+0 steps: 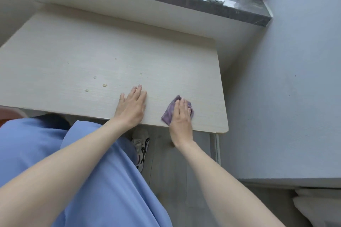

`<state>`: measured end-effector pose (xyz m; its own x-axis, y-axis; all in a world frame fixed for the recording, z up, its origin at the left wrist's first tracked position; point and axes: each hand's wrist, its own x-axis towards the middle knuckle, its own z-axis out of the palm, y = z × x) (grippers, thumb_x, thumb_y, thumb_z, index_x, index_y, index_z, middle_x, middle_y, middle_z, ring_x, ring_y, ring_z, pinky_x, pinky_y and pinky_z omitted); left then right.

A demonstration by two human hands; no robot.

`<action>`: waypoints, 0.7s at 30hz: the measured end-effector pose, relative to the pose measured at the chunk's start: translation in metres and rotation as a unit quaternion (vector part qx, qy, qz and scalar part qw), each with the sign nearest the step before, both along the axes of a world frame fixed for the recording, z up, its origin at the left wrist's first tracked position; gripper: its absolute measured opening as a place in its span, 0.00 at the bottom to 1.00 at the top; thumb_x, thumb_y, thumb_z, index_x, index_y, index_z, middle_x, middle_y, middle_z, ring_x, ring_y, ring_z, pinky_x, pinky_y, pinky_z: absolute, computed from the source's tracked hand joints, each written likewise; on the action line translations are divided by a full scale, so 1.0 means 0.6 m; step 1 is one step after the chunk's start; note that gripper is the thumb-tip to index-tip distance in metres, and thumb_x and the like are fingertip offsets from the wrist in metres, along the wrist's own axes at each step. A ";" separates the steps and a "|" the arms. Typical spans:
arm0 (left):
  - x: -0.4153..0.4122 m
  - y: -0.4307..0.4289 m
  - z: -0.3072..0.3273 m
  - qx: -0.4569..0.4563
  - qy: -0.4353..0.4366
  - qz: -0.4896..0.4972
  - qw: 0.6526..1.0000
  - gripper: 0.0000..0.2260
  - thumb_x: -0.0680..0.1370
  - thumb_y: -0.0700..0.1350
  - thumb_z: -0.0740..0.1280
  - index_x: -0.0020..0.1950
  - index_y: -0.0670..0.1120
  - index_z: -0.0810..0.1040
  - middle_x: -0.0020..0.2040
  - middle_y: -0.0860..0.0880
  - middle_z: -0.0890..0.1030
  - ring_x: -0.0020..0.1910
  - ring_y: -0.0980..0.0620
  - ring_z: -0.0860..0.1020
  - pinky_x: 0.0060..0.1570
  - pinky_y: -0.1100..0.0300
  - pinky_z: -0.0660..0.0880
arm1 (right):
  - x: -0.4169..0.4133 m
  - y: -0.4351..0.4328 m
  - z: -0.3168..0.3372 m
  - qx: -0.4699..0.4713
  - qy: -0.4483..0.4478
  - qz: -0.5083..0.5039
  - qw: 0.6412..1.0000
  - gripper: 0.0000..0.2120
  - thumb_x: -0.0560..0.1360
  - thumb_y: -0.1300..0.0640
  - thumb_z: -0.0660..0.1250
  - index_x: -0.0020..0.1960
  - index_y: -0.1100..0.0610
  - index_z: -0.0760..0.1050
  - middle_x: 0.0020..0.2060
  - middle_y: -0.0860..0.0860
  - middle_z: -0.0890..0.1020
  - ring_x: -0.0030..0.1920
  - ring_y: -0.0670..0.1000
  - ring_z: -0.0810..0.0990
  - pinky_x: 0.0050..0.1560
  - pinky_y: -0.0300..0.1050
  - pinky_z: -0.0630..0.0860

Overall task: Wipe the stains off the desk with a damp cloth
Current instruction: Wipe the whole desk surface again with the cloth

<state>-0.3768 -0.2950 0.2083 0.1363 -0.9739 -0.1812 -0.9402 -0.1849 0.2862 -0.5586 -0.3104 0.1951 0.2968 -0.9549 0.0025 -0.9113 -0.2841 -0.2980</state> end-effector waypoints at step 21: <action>0.038 -0.029 0.017 0.109 0.109 -0.033 0.987 0.22 0.83 0.43 0.49 0.77 0.52 0.51 0.78 0.53 0.44 0.77 0.54 0.44 0.75 0.46 0.47 | 0.097 -0.004 0.009 0.054 0.001 0.016 0.998 0.30 0.80 0.65 0.52 0.77 0.62 0.41 0.76 0.61 0.41 0.77 0.57 0.39 0.74 0.48 0.36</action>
<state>-0.3542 -0.3121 0.2186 0.0091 -0.9136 -0.4066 -0.8722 -0.2061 0.4436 -0.5003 -0.3126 0.2007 0.3275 -0.9395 -0.1006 -0.9026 -0.2796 -0.3274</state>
